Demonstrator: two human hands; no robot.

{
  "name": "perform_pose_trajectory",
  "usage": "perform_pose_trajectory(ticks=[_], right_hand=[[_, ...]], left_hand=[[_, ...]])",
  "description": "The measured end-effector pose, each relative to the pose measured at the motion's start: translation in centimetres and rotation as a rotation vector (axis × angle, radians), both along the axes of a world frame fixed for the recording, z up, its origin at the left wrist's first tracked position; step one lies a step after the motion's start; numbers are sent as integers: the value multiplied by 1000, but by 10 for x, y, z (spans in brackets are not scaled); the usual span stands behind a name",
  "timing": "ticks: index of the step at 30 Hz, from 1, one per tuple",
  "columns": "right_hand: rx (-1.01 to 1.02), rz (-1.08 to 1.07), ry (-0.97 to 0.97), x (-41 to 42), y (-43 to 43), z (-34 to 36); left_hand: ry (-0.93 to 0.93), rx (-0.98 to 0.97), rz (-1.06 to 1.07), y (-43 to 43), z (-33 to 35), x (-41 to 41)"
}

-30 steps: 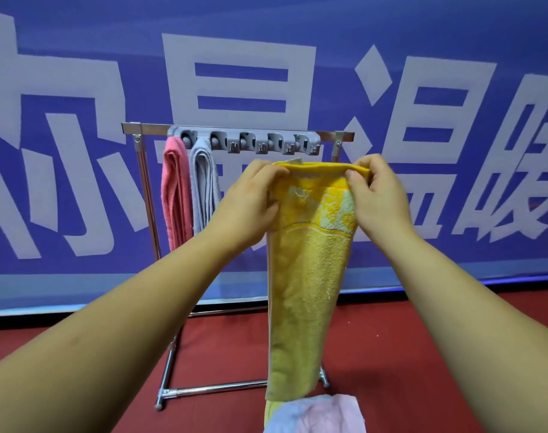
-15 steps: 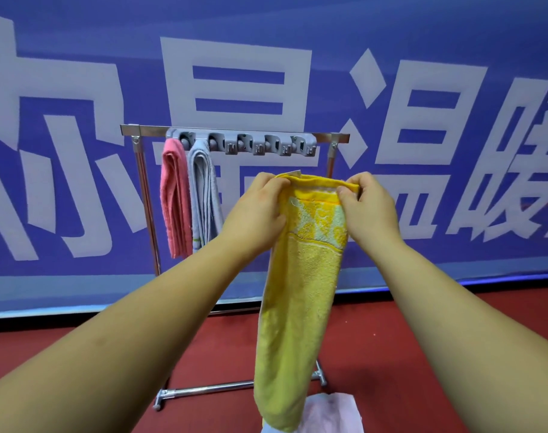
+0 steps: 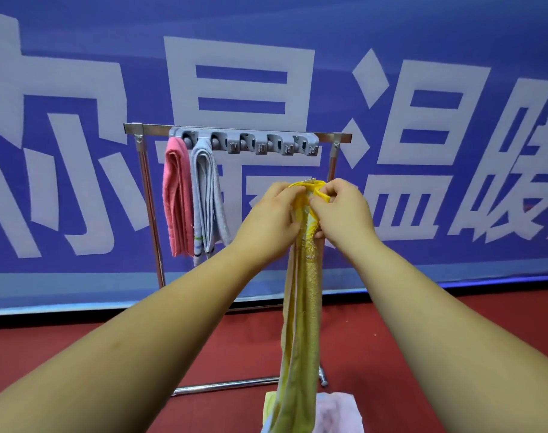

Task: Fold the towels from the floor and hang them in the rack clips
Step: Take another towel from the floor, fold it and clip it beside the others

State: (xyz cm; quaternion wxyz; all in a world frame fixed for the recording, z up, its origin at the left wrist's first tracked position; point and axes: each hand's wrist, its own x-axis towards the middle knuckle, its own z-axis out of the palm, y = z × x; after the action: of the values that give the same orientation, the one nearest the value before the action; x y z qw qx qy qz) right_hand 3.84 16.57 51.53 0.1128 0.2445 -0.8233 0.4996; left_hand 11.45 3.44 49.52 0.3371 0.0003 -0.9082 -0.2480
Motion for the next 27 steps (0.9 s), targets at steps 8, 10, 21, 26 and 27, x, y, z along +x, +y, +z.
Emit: perform_pose_trajectory(ticks=[8,10,21,26,27], right_hand=[[-160,76,-170,7,-7,3],[-170,81,-185,8,-8,4],[-149,202,-192,1,-12,6],[-110,252,-135,-6,-4,6],[-49,253,-90,-6,-1,6]], left_hand=[[5,46,-21,-1,-5,1],[-18,93,-40,-3,-8,1],[-11,244,-136,-21,-7,0],[3,360,-141,-31,-8,-1],[3,403,-153,-32,-9,-2]])
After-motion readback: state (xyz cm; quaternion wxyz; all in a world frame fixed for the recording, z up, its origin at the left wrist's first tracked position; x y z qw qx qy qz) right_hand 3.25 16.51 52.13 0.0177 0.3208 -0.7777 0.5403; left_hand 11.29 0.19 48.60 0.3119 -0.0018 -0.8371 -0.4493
